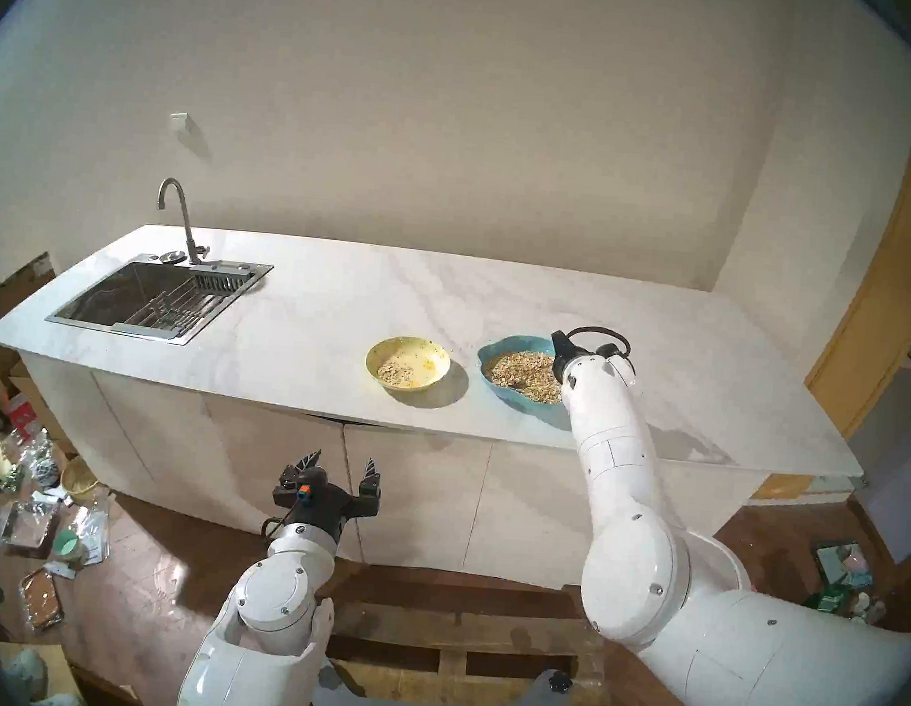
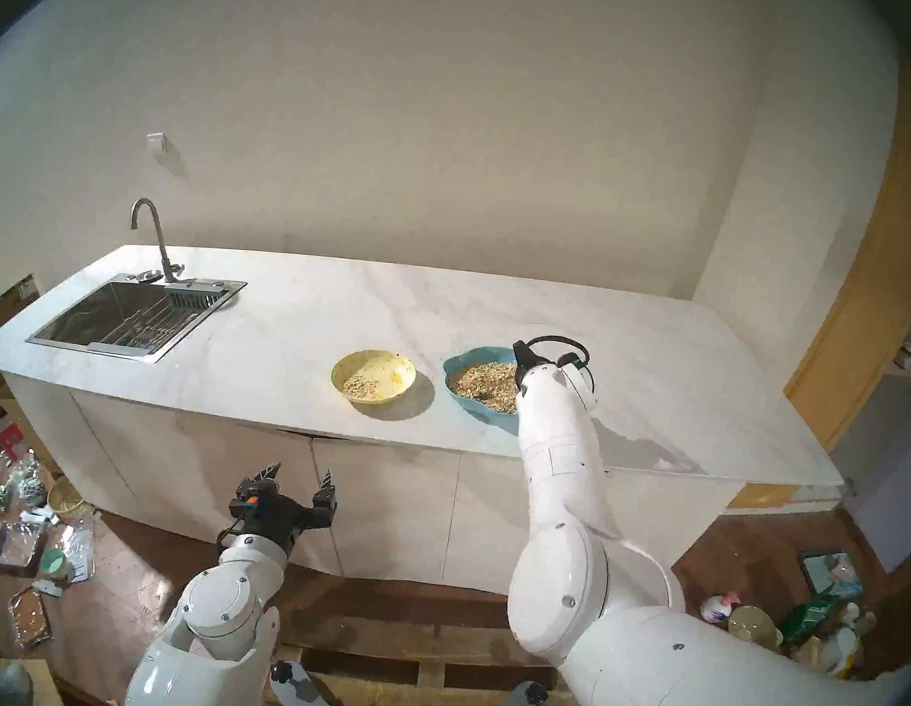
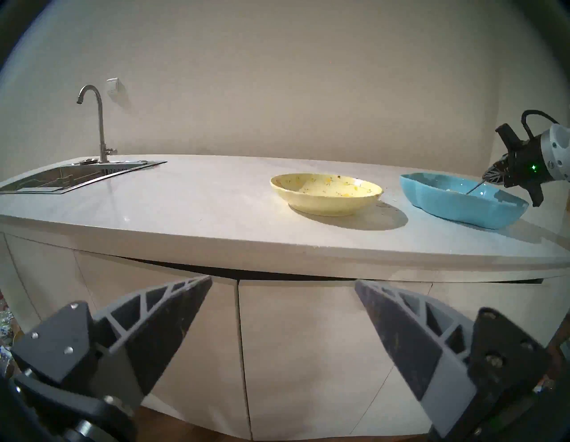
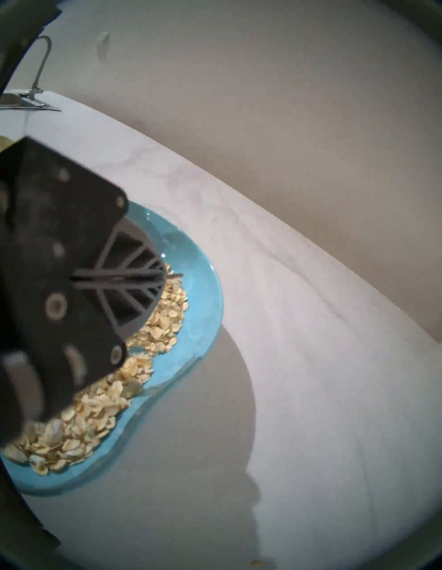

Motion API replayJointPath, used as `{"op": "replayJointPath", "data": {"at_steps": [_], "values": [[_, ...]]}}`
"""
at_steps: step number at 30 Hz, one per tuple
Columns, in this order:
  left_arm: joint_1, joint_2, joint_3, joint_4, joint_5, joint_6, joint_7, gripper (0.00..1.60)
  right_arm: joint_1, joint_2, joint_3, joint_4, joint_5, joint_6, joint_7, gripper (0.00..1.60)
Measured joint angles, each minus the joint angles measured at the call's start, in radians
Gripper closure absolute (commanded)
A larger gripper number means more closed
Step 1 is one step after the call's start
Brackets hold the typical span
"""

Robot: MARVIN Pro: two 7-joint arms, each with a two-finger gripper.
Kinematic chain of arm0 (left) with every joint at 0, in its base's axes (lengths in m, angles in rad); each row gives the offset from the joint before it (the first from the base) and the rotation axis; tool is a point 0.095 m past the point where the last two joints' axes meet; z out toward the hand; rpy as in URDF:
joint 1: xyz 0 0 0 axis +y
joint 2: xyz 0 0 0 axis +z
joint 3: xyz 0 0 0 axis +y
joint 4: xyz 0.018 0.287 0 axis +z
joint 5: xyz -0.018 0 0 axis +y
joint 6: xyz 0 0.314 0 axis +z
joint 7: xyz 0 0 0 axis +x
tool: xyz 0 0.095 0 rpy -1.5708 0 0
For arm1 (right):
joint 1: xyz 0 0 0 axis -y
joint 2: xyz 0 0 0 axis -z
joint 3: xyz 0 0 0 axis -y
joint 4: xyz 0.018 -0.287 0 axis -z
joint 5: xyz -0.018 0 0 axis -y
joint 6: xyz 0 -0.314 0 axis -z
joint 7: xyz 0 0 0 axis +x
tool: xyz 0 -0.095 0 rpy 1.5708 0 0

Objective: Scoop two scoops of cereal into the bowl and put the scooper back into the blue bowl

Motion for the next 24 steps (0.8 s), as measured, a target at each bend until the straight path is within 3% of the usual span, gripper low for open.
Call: {"op": "replayJointPath", "data": {"at_steps": [24], "values": [[0.0, 0.0, 0.0, 0.0, 0.0, 0.0, 0.0, 0.0, 0.036, -0.013, 0.108, 0.009, 0.086, 0.044, -0.02, 1.6]]}}
